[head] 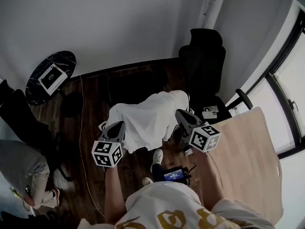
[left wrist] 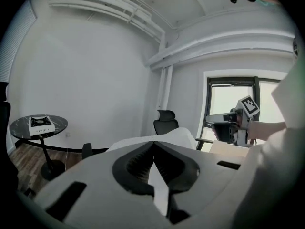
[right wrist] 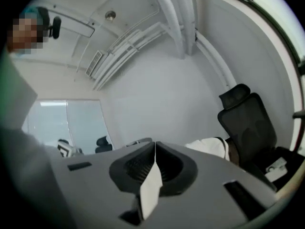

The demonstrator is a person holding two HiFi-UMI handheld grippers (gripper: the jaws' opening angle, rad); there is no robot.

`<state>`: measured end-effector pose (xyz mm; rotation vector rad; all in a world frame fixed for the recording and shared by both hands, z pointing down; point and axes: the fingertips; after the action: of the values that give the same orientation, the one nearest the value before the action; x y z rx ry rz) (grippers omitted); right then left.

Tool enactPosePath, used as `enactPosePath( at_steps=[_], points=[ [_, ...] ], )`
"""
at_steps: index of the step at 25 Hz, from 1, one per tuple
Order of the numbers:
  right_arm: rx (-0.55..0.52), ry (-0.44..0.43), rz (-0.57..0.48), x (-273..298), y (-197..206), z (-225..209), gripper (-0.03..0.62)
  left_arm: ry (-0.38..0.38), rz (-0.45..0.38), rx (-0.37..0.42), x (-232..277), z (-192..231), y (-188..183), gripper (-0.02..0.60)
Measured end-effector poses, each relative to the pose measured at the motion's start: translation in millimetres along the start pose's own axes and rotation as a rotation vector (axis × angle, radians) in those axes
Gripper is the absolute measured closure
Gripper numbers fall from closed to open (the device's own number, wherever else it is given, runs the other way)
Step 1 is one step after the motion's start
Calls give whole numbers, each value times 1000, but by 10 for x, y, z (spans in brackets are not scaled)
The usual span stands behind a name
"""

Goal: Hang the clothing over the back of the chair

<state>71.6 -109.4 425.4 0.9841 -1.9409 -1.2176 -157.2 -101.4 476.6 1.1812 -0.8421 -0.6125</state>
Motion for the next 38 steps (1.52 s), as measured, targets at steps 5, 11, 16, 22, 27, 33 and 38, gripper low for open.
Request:
enactPosePath(
  at_steps=[5,11,16,22,27,33,38],
  points=[
    [-215,100,70,-242,274,93,582,-43,-61,-6,-157,-177,30,560],
    [-290,62,104,-383,563,325,582,-113,-76,23,-304,-363,29,560],
    [-224,5,110,-512,524,306,582,-159,-51,37,-349,-573,55,560],
    [-219,-11,116,-617,518,262,582,-196,-75,23,-450,-708,17,560],
    [-258,-40,125,-638,563,351,582,-218,-73,30,-505,-755,55,560],
    [-261,-61,125,-635,563,384,582,-232,-81,13,-569,-777,61,560],
    [-261,-69,126,-677,569,366,582,-247,-83,13,-595,-799,71,560]
  ],
)
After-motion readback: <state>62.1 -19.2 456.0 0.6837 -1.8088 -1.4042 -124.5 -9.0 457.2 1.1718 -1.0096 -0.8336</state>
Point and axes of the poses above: the fingertips, and each gripper's own axes: x forward along the fingers, z to its left, y out of its underside, and after that the axes turned 3 degrees about y, right-handed
